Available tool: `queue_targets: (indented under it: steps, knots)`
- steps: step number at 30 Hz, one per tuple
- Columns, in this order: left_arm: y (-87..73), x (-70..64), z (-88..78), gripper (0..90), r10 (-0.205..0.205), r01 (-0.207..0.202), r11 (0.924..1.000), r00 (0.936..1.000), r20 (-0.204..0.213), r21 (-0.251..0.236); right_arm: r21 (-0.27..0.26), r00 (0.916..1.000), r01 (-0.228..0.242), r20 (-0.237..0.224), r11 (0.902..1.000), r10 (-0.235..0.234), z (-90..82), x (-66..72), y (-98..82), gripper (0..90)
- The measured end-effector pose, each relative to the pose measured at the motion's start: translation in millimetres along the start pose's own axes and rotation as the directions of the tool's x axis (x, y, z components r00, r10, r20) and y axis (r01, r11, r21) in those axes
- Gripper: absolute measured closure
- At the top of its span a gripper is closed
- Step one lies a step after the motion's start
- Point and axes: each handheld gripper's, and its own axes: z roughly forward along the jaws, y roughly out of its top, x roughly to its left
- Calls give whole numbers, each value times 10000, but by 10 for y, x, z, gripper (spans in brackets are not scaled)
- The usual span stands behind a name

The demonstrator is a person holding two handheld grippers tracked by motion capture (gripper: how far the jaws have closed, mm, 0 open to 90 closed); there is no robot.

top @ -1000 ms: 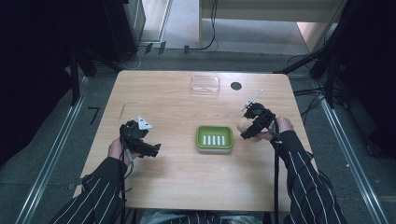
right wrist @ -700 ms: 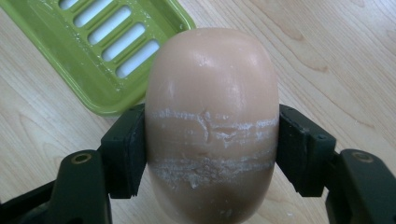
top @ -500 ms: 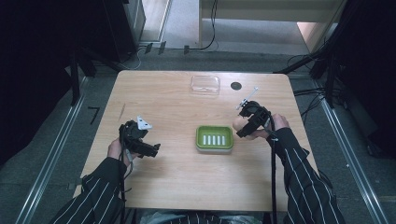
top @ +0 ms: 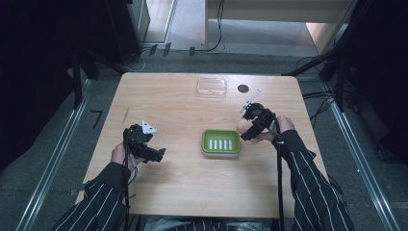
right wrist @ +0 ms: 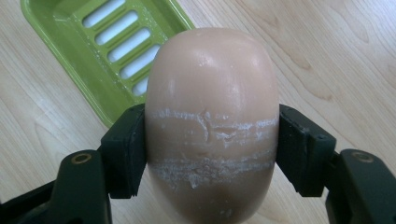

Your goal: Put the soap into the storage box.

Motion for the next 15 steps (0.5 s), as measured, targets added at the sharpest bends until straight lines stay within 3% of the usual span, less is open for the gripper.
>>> queue_targets:
  steps: [15]
  knots:
    - [-8, 9, 4, 0, -40, 40, 10000, 10000, 47, -25, -12, 9978, 646, -170, 9979, -646, 62, 102, 176, 340]
